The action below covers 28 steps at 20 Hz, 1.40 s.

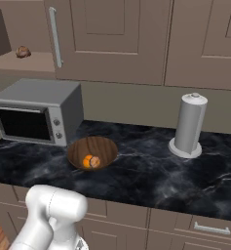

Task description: Open the cabinet. Pick the orange and tangerine from the cabinet and place them into the bowl. Then close the cabinet.

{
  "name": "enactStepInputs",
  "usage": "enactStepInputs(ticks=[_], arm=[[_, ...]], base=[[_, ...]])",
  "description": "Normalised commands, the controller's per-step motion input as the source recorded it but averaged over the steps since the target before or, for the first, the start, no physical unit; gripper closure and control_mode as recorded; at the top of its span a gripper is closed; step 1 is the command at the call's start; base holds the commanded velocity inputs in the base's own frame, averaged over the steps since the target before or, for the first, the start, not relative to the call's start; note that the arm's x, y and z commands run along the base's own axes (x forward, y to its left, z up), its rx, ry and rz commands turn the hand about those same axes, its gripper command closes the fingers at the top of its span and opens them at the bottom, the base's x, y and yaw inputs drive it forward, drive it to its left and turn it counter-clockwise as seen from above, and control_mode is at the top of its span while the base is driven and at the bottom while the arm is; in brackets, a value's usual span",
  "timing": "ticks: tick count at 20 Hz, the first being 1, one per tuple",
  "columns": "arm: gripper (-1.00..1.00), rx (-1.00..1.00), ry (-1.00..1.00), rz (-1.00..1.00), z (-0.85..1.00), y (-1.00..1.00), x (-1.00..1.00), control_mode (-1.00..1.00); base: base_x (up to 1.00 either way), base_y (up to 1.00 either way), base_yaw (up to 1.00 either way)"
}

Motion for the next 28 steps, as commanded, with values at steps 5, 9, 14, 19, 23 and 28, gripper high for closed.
enactStepInputs(ticks=[5, 9, 14, 19, 23, 28], arm=[[-1.0, 0.0, 0.0, -0.08, -0.12, 0.46, 0.14, -1.0], [-1.0, 0.0, 0.0, -0.08, -0.11, 0.38, 0.31, -1.0], [-1.0, 0.0, 0.0, -0.08, -0.11, 0.37, 0.42, -1.0], [-1.0, 0.0, 0.0, -0.08, -0.17, 0.4, 0.43, -1.0], [-1.0, 0.0, 0.0, -0.08, -0.04, 0.32, 0.4, -1.0], [-1.0, 0.0, 0.0, -0.07, 0.0, 0.26, 0.48, -1.0]], base=[[0.0, 0.0, 0.0], [0.0, 0.0, 0.0], [0.0, 0.0, 0.0], [0.0, 0.0, 0.0], [0.0, 0.0, 0.0], [0.0, 0.0, 0.0]])
